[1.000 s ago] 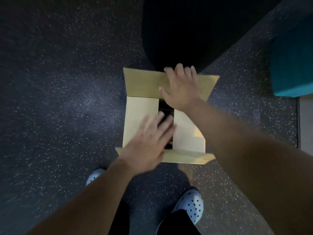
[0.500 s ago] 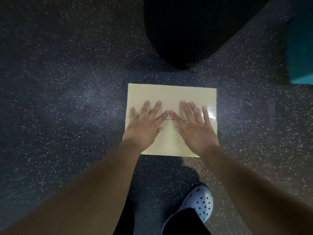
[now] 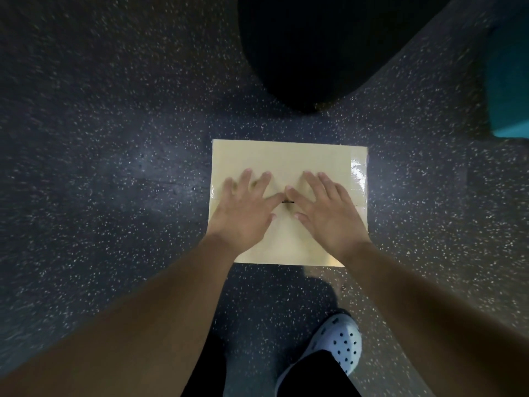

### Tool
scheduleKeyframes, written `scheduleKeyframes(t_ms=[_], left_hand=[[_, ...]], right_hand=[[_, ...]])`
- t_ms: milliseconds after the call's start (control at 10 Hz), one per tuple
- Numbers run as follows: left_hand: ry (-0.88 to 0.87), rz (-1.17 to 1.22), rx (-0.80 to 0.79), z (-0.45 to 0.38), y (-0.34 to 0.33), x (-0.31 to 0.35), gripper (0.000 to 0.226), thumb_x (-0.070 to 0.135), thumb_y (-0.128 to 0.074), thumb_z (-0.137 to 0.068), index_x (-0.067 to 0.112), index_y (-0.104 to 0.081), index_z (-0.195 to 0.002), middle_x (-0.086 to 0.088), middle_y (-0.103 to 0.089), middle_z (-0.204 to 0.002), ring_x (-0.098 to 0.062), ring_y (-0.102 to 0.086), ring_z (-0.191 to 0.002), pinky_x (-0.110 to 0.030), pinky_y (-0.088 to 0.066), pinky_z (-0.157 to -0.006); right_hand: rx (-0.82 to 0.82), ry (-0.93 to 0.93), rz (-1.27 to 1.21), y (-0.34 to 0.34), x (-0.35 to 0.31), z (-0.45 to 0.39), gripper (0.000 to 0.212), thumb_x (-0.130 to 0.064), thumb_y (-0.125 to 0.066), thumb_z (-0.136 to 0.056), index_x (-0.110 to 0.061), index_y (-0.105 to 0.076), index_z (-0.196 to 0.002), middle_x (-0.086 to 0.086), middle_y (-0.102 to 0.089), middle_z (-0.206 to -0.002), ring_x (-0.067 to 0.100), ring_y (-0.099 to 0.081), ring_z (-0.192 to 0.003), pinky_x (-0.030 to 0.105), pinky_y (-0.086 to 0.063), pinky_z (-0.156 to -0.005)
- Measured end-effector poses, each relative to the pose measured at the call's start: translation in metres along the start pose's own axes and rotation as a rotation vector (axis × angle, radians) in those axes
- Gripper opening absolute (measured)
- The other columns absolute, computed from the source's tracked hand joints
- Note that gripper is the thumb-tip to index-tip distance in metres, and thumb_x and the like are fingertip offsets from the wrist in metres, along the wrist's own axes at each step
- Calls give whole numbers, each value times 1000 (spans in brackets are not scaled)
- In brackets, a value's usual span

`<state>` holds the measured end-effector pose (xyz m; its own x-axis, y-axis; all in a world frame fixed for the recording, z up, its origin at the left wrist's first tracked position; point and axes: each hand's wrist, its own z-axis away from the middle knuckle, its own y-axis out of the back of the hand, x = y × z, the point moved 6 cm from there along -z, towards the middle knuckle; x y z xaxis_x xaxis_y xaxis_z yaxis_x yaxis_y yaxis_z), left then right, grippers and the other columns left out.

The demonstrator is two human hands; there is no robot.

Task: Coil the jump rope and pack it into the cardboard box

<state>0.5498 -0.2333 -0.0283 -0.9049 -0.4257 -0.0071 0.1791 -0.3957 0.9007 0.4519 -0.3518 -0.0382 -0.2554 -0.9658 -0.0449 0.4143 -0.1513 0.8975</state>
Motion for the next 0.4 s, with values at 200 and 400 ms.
scheduleKeyframes(t_ms=[200,400], left_hand=[[6,161,31,7,37,-2,47,34,-48,-102,29,-41,-149,-8,-34,-160,-32,-26,-149,-53,-26,-119],[-54,179,85,16,74,-5,46,34,-51,-100,23,-48,-144,-3,-49,-145,-24,-46,-132,-43,-38,-110]], right_hand=[[15,-2,-76,38,-9,6,53,-36,-47,-104,-25,-39,-154,11,-45,-153,35,-42,-140,50,-36,-114],[111,-51,-94,73,-7,17,46,-36,-50,-102,-20,-51,-146,11,-61,-137,33,-56,-125,47,-44,-105]])
